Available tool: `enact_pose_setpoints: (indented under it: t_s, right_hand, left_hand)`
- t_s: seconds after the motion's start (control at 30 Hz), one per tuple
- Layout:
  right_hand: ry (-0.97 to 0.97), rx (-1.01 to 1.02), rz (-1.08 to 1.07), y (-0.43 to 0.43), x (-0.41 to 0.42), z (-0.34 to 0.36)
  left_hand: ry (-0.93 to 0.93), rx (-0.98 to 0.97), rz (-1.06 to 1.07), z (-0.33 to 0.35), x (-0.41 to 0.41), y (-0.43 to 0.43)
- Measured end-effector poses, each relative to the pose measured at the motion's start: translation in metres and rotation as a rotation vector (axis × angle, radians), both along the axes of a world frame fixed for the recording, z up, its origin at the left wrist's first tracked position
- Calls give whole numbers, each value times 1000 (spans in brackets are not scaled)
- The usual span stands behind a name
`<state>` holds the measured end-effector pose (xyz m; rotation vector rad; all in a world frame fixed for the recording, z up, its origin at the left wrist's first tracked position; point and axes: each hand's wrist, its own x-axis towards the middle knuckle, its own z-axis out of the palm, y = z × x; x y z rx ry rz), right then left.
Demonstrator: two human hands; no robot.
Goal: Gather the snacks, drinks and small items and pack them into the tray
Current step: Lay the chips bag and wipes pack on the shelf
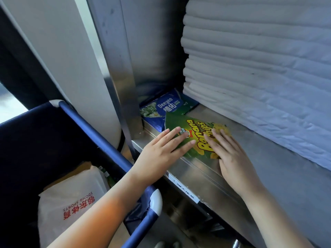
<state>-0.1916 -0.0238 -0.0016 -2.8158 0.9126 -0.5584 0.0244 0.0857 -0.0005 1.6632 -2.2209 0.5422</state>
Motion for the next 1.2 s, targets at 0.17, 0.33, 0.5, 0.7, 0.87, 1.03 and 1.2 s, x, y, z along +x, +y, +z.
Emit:
enact_pose_setpoints:
  t_s: [0.17, 0.33, 0.5, 0.7, 0.87, 1.03, 1.2]
  right_hand:
    - [-64, -18, 118, -27, 26, 8]
    - [-94, -92, 172, -50, 51, 14]
    - [-35, -133, 265, -74, 71, 10]
    - [81, -25, 279, -101, 91, 3]
    - [-65, 16, 126, -79, 90, -2]
    - [-86, 14, 46, -61, 87, -12]
    - [61, 160, 57, -64, 99, -18]
  left_hand:
    - [8, -48, 89, 9, 11, -3]
    - [-16, -6, 202, 12, 17, -6]
    - [-16, 123, 282, 9, 15, -5]
    - [84, 385, 374, -10, 19, -25]
    - [156, 414, 427, -18, 14, -39]
    - [187, 402, 489, -20, 10, -41]
    - [159, 406, 523, -22, 8, -45]
